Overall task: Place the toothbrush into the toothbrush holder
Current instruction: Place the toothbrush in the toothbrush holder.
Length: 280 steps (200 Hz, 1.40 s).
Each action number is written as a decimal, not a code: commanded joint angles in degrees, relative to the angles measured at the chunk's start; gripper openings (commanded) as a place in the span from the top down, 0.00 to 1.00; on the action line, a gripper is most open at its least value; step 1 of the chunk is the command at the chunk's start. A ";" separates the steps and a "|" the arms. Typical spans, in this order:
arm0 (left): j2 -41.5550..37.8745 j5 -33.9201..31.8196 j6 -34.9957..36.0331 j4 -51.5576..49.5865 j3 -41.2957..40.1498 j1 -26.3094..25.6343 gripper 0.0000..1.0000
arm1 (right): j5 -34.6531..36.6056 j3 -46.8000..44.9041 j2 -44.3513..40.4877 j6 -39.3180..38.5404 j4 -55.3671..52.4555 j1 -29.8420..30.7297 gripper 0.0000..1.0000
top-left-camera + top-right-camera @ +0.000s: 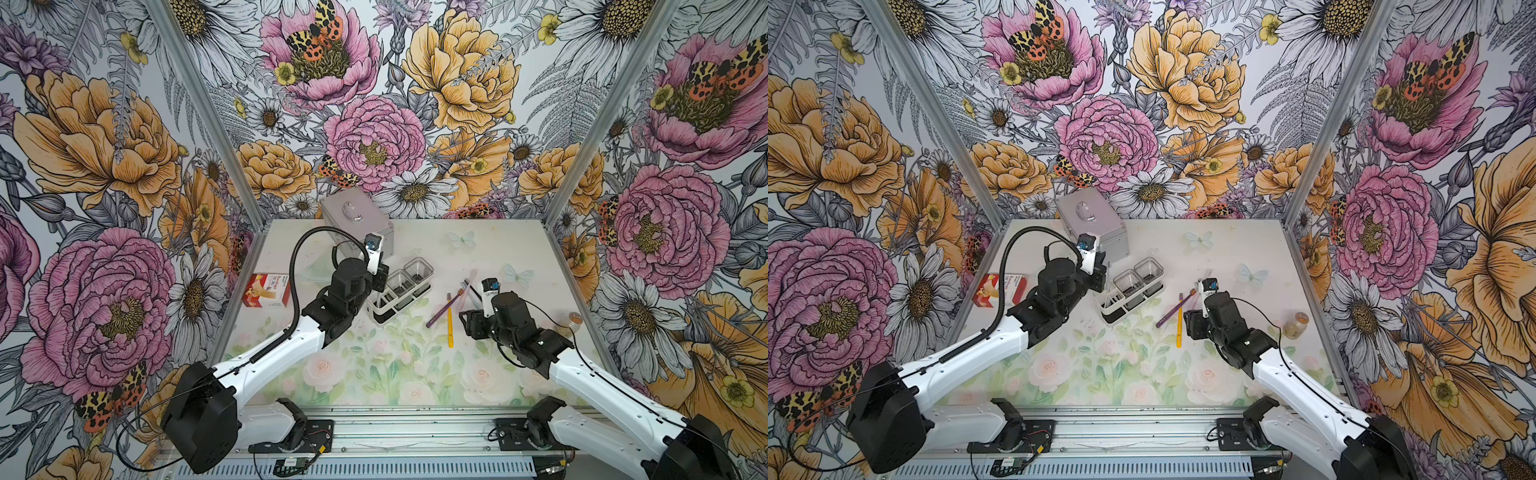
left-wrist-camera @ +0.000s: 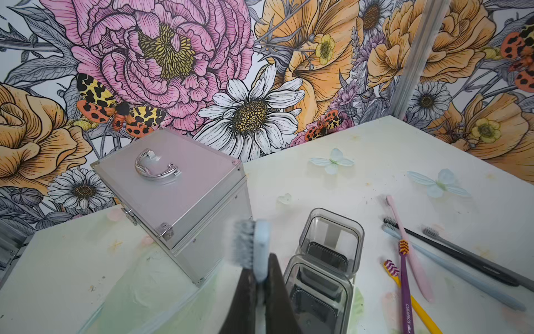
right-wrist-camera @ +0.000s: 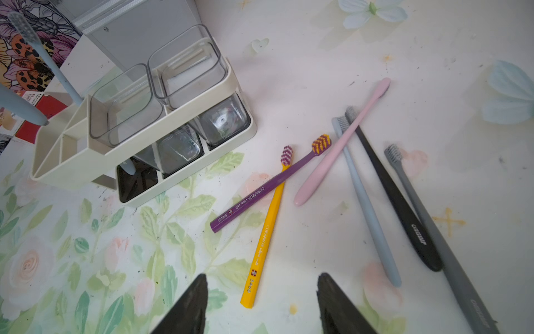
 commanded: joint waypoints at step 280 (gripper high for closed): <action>6.96 3.28 -6.18 12.91 -10.43 2.71 1.00 | -0.47 1.62 1.07 -0.18 0.12 -0.31 0.38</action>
